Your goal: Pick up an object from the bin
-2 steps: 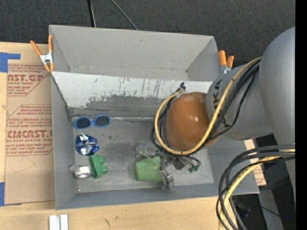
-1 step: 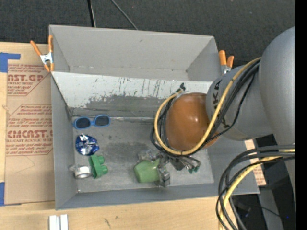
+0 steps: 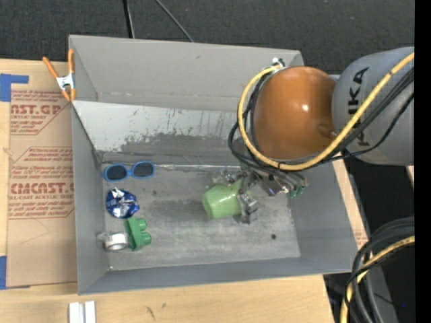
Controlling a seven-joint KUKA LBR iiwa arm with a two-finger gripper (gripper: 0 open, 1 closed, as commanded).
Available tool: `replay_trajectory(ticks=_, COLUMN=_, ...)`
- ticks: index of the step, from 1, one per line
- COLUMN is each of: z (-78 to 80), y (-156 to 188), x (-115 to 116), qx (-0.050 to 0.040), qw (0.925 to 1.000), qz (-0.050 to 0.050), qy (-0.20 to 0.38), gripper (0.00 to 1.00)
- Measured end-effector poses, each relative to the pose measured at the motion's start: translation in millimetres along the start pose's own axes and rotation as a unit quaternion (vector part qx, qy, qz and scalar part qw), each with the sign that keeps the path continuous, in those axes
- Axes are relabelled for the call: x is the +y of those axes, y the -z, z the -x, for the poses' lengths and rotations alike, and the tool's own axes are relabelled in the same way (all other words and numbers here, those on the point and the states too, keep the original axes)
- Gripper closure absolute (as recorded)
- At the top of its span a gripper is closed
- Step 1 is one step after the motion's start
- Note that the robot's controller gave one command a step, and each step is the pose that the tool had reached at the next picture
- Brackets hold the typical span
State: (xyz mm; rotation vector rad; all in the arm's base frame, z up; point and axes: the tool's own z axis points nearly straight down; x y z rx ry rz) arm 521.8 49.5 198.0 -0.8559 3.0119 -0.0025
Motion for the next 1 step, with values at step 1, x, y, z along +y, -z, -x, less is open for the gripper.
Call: replay_trajectory(ticks=1, z=20.3, y=68.8, x=28.2, qx=0.0011, qw=0.9625, qz=0.003, qy=0.271, gripper=1.00)
